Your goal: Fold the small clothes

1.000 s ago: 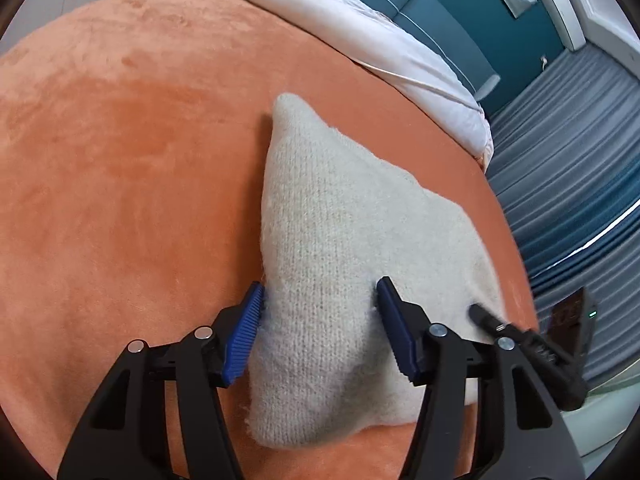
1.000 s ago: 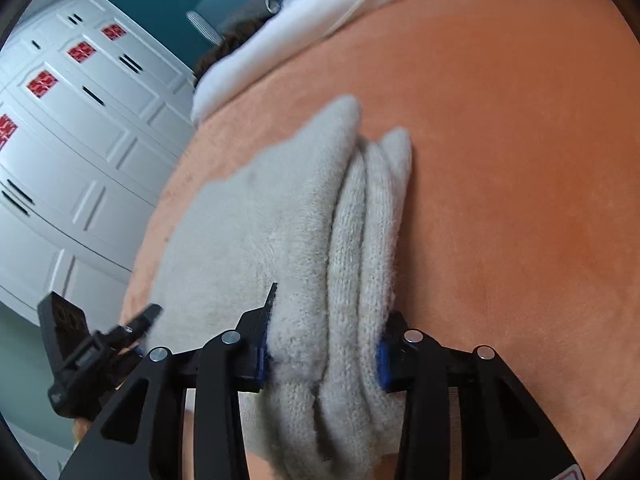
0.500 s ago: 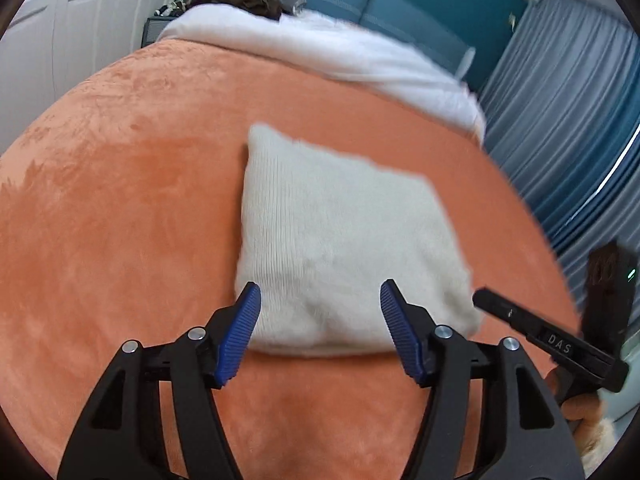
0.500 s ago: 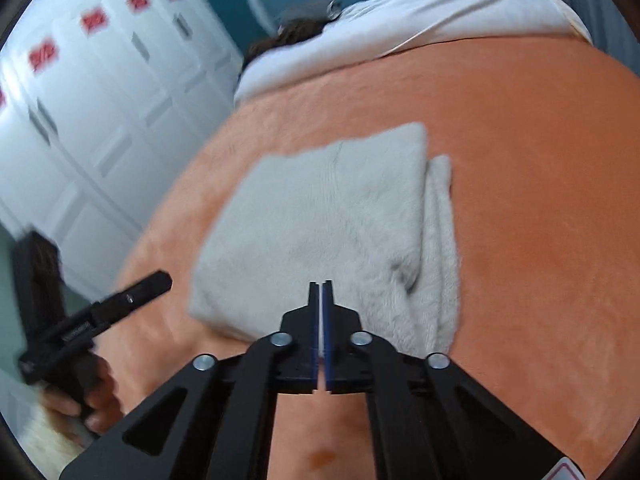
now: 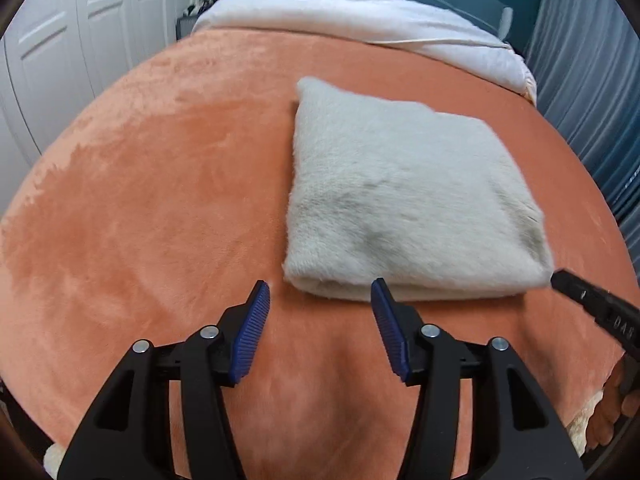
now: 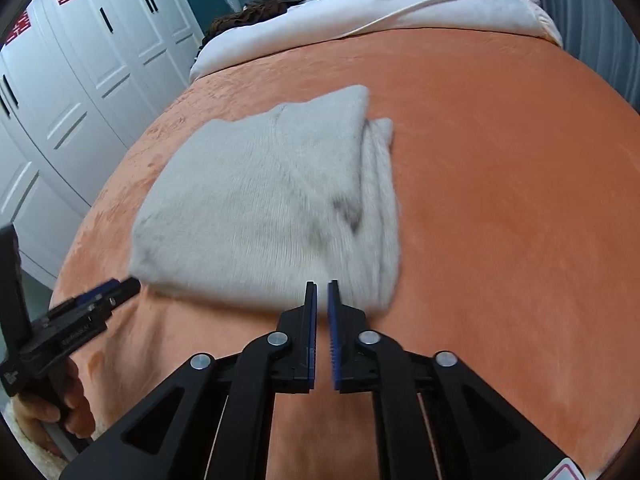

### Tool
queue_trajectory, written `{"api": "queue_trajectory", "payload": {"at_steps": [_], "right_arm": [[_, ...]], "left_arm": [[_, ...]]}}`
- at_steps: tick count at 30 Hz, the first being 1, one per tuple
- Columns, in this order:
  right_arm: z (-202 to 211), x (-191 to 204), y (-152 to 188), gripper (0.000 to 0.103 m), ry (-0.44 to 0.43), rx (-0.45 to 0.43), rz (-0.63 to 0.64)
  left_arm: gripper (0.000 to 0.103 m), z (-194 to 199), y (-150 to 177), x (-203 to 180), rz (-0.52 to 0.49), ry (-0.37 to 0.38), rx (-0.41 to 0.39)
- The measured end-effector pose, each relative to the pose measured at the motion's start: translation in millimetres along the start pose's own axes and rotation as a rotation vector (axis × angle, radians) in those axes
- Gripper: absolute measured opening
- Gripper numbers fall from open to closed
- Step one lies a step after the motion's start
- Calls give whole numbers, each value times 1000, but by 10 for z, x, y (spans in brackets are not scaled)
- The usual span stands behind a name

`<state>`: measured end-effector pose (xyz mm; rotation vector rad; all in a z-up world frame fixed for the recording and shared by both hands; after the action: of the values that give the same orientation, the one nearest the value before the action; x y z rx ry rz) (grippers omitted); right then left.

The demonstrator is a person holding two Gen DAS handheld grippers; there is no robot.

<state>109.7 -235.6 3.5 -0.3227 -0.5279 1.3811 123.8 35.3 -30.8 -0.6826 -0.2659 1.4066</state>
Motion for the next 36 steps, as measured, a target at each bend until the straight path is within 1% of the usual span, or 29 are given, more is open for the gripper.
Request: {"api": "queue_trajectory", "payload": {"at_steps": [2,4,7,9,10,11,13,14,16,18,22,24,28,36], "right_arm": [[63,-19,208,11,45,-4,-15],[77,-48,427,11,72,-6,-49],[42,-95,680,16,104,-1,-89],[1,-76,778,29,146,-17,-84],[-18,-71,820,32,170,-26,-71],[-14,-72,864,34,179,-38,-66],[-26,-52,909,37,188,-70,-61],[-25,-41,916,40,191,-80,-57],[-32,-3,930,45,197,-98,-49],[-48,41,952,53,204,-114,-37],[-78,143,1032,61,239,-155,7],[-105,185,1065,66,262,-170,33],[-135,223,1073,70,279,-166,47],[-165,303,1126,74,311,-169,56]], "left_arm": [[58,107,108,-119,-30,-4,-14],[66,127,234,-226,-50,4,-9],[66,65,430,-343,-60,-2,13],[68,22,552,-367,-63,-15,12],[70,-18,623,-364,-68,-30,21],[70,-35,699,-382,-75,-40,25],[71,-92,788,-374,-99,-64,29],[72,-81,814,-392,-130,-74,4],[76,-90,837,-411,-154,-91,-2],[79,-104,845,-404,-155,-93,-13],[88,-141,865,-372,-148,-100,-36],[90,-158,879,-363,-151,-106,-50],[98,-192,900,-346,-141,-131,-85],[98,-221,899,-337,-144,-146,-93]]}}
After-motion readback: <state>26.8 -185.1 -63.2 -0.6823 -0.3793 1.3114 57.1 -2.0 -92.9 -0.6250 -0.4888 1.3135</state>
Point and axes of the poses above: each gripper's, at about its wrist camera, not at the fingertips, and z roughly against the way its jaws point, x to its left, y to its underside, the point moved 4 cm from there along -z, roughly the way its jaws point, and after that the axes turned 6 degrees about y, right-handed, at the moved point
